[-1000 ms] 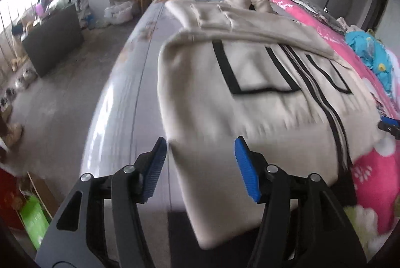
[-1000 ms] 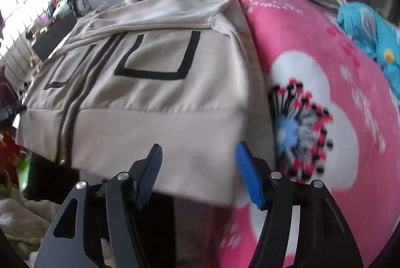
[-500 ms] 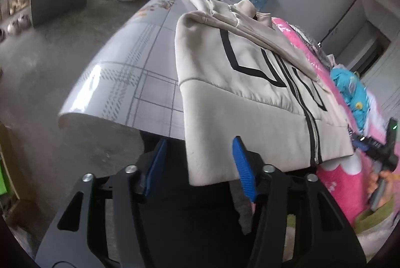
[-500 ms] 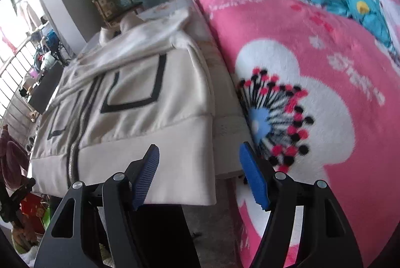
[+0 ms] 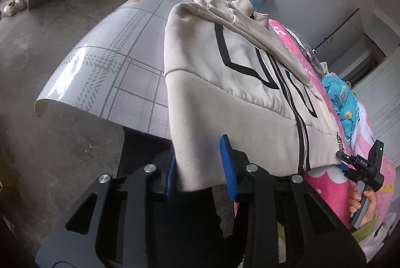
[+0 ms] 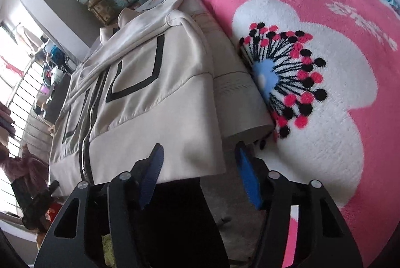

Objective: Fold large clothes

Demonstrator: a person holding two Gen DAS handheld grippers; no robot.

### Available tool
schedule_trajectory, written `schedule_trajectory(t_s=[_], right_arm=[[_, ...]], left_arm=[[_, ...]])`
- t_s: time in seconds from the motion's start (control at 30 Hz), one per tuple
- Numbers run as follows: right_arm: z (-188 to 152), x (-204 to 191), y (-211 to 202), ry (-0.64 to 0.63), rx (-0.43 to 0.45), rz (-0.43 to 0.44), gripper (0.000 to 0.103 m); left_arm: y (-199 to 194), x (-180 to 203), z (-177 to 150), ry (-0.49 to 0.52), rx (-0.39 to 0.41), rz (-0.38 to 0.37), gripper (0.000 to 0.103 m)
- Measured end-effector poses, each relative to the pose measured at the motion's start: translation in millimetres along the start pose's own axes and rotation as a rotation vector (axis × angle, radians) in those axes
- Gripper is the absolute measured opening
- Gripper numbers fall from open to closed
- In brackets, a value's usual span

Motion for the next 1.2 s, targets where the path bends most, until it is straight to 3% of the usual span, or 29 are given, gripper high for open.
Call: schedule_trajectory(t_s=[0.23, 0.27, 0.33, 0.53, 0.97, 1.2], right_arm=[[-7.0, -0.2, -0.9, -0.004, -0.016, 0.007, 0.019], [-7.9, -1.6, -2.7, -0.021, -0.013, -0.002, 0.012], [-6.8, -4.2, -7.4, -0.040, 0.003, -0.008, 0.007], [-2.3, -17.0, -31.4, -0.087, 0.075, -0.010, 0.005], [-25.0, -42.4, -107.6, -0.136, 0.144, 0.014, 0.005], [0.6, -53.5, -102.6, -0.061, 0.181, 0.125, 0.005]], left_arm=[[-4.0, 0.2, -4.3, 0.016, -0.009, 0.031, 0.017], [-4.7, -0.1, -5.3, 0.018, -0.008, 0.034, 0.009], [-8.0, 2.0, -6.4, 0.028, 0.002, 0.037, 0.007], [-25.6, 15.6, -5.0, 0.086, 0.045, 0.045, 0.004], [-91.3, 26.0, -17.0, 0.075, 0.064, -0.104, 0.004], [-89.9, 37.7, 16.3, 0.049, 0.085, -0.184, 0.004]])
Point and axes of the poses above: each gripper's, at about its wrist camera, not at the fingertips, and y roughly the way its jaws point, x to its right, z to its top, the point moved 9 cm from there along y, roughly the way its jaws point, and after that the axes turned 3 degrees about -y, right-handed, at the moved point
